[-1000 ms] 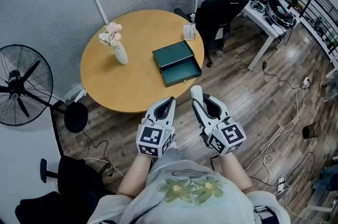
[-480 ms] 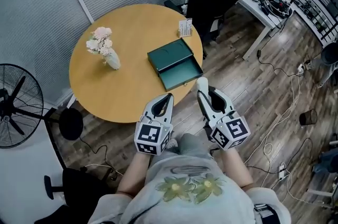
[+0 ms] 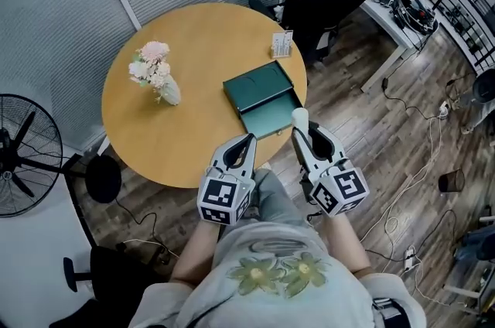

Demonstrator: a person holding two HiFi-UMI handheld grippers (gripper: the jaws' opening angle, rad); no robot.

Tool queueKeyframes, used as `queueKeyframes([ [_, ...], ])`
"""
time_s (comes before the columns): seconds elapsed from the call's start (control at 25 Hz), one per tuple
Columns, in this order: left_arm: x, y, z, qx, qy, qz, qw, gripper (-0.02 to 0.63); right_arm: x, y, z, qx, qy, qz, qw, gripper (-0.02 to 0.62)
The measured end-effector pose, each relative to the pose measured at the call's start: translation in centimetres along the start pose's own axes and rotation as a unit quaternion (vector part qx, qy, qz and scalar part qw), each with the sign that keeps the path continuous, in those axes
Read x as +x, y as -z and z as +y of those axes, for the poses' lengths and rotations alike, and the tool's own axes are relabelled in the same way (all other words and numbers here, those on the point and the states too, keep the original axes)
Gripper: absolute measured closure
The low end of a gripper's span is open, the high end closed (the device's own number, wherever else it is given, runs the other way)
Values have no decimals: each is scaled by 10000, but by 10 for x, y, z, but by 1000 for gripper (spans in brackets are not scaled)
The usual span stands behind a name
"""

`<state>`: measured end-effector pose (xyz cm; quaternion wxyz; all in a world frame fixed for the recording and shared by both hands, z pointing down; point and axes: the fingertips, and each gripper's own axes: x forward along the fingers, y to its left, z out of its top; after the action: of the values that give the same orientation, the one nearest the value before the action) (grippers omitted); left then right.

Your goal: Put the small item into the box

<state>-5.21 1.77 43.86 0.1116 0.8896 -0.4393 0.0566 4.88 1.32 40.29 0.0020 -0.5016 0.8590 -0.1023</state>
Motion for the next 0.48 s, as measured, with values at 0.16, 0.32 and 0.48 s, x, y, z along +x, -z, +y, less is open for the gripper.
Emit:
queueKeyframes([
  [0.16, 20, -7, 20, 13, -67, -33, 10000, 606, 30, -4, -11, -64, -81, 9, 9999, 462],
  [0.32, 44, -16, 33, 55, -71, -19, 10000, 606, 56, -16, -27, -148, -148, -10, 9998, 462],
  [0.48, 67, -31, 44, 142, -47, -54, 9999, 606, 83, -34, -44, -204, -200, -95, 9995, 462],
])
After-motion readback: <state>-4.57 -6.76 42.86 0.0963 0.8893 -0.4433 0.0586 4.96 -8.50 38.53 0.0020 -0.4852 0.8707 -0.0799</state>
